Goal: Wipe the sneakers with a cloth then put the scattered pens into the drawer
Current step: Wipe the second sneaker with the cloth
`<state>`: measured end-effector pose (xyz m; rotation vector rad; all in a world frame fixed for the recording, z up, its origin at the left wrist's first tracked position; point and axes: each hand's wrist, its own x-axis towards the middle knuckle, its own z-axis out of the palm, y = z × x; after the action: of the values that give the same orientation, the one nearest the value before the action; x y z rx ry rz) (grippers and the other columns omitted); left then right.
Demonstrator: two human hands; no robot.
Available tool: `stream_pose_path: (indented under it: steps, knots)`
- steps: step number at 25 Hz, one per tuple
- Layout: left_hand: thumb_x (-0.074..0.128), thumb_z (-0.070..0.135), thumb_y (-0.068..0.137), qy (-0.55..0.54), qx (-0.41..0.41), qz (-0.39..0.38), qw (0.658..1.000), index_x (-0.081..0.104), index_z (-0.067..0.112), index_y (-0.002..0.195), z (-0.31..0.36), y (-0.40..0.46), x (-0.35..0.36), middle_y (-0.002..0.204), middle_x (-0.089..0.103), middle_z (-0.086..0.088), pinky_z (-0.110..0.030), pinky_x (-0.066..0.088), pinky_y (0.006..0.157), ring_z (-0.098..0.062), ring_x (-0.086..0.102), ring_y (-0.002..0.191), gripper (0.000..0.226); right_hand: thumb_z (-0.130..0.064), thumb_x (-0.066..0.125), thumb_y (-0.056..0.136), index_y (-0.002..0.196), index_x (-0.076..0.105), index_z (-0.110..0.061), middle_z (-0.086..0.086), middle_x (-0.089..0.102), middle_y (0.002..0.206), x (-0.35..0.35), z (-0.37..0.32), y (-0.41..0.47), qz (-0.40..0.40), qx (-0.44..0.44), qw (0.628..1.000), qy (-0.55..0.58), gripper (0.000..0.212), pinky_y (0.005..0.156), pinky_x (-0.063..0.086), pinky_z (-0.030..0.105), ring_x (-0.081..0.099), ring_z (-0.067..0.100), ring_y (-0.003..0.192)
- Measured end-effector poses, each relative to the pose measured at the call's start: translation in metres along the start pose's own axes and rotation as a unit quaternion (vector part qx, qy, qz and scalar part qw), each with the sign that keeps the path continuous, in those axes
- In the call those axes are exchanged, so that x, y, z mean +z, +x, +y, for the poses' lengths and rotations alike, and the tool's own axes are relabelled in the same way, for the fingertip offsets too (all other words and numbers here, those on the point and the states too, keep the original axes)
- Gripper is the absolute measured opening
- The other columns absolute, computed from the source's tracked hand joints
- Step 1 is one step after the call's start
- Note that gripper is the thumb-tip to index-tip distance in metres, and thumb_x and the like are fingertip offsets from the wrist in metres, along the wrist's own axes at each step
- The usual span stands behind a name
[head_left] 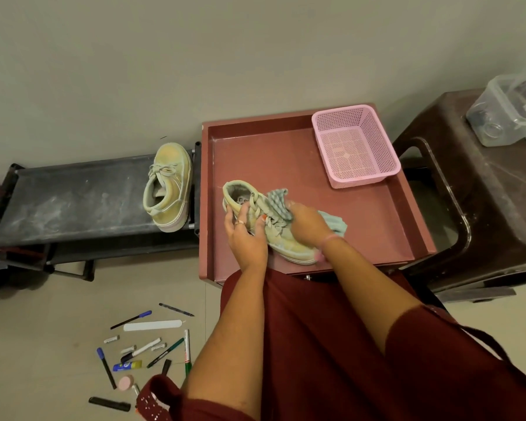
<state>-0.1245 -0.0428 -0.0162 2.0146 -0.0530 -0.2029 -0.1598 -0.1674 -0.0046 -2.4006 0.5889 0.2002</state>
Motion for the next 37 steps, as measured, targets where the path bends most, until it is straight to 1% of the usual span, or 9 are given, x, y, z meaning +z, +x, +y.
stream_pose_path:
  steps: [4, 10, 16, 19, 23, 25, 29, 33, 37]
  knots:
    - [0.064, 0.019, 0.091, 0.012, -0.003, 0.0, 1.0, 0.053, 0.02, 0.136, 0.001, 0.001, -0.002, 0.154, 0.028, -0.002, -0.017, 0.028, 0.101, -0.016, 0.034, 0.138, 0.047, 0.014, 0.034, 0.079, 0.135, 0.046, -0.006, 0.017, 0.052, 0.136, 0.008, -0.027, 0.024, -0.035, -0.037, 0.995, 0.088, 0.061, 0.106, 0.038, 0.035, 0.046, 0.033, 0.127]
    - [0.064, 0.019, 0.091, -0.004, -0.005, -0.002, 1.0, 0.054, 0.021, 0.135, 0.001, 0.0, -0.001, 0.155, 0.027, 0.0, -0.019, 0.03, 0.105, -0.013, 0.033, 0.139, 0.045, 0.017, 0.034, 0.081, 0.147, 0.028, -0.015, 0.003, 0.02, 0.157, -0.011, 0.033, -0.032, -0.054, -0.115, 0.987, -0.099, 0.074, 0.113, 0.012, 0.019, 0.02, 0.017, 0.145]
    - [0.064, 0.017, 0.091, 0.007, 0.001, -0.01, 1.0, 0.054, 0.019, 0.135, 0.001, 0.002, 0.0, 0.154, 0.029, 0.0, -0.024, 0.035, 0.108, -0.015, 0.037, 0.137, 0.045, 0.014, 0.036, 0.082, 0.146, 0.03, -0.007, 0.011, 0.026, 0.155, 0.006, -0.014, -0.006, -0.004, -0.062, 0.998, -0.034, 0.067, 0.114, 0.022, 0.03, 0.027, 0.026, 0.142]
    - [0.062, 0.013, 0.091, 0.011, -0.003, -0.005, 1.0, 0.055, 0.02, 0.134, -0.001, 0.003, -0.001, 0.152, 0.031, -0.001, -0.035, 0.038, 0.108, -0.016, 0.039, 0.135, 0.045, 0.012, 0.034, 0.085, 0.146, 0.028, -0.003, 0.014, 0.023, 0.155, 0.014, -0.007, -0.023, -0.003, -0.114, 0.988, -0.105, 0.063, 0.116, 0.021, 0.032, 0.025, 0.027, 0.143]
    - [0.065, 0.018, 0.09, -0.019, -0.004, -0.015, 1.0, 0.056, 0.021, 0.133, -0.003, 0.003, 0.0, 0.152, 0.03, 0.0, -0.034, 0.037, 0.11, -0.013, 0.037, 0.137, 0.044, -0.002, 0.027, 0.074, 0.12, 0.064, -0.008, 0.008, 0.061, 0.129, 0.006, 0.046, -0.065, 0.041, -0.201, 0.941, -0.267, 0.059, 0.083, 0.057, 0.036, 0.063, 0.028, 0.112]
    - [0.065, 0.019, 0.09, -0.021, 0.001, -0.023, 1.0, 0.056, 0.022, 0.133, -0.003, 0.001, 0.0, 0.152, 0.029, 0.001, -0.031, 0.036, 0.11, -0.013, 0.036, 0.137, 0.045, 0.001, 0.024, 0.074, 0.127, 0.059, -0.009, 0.007, 0.057, 0.134, 0.003, 0.05, -0.077, 0.043, -0.185, 0.944, -0.271, 0.065, 0.09, 0.054, 0.034, 0.058, 0.028, 0.119]
    - [0.064, 0.017, 0.09, -0.014, 0.003, -0.019, 1.0, 0.056, 0.021, 0.134, -0.003, 0.003, 0.002, 0.152, 0.03, 0.001, -0.035, 0.035, 0.111, -0.013, 0.035, 0.138, 0.045, 0.009, 0.031, 0.085, 0.148, 0.027, -0.01, 0.005, 0.02, 0.157, 0.025, 0.022, -0.076, 0.007, -0.107, 0.965, -0.238, 0.066, 0.117, 0.019, 0.041, 0.019, 0.031, 0.145]
    - [0.065, 0.017, 0.089, -0.008, -0.002, -0.015, 1.0, 0.057, 0.019, 0.133, -0.003, 0.004, 0.002, 0.152, 0.03, -0.001, -0.037, 0.036, 0.111, -0.015, 0.036, 0.138, 0.044, -0.004, 0.026, 0.074, 0.124, 0.061, -0.014, 0.001, 0.061, 0.129, 0.01, 0.046, -0.084, 0.031, -0.203, 0.934, -0.291, 0.063, 0.094, 0.048, 0.048, 0.059, 0.026, 0.118]
    - [0.067, 0.018, 0.089, -0.011, 0.0, -0.016, 1.0, 0.057, 0.019, 0.132, -0.004, 0.003, 0.002, 0.151, 0.031, -0.001, -0.036, 0.036, 0.111, -0.015, 0.036, 0.137, 0.044, -0.005, 0.027, 0.083, 0.134, 0.052, -0.017, -0.003, 0.051, 0.141, 0.001, 0.074, -0.116, 0.035, -0.267, 0.911, -0.312, 0.058, 0.096, 0.05, 0.041, 0.053, 0.023, 0.125]
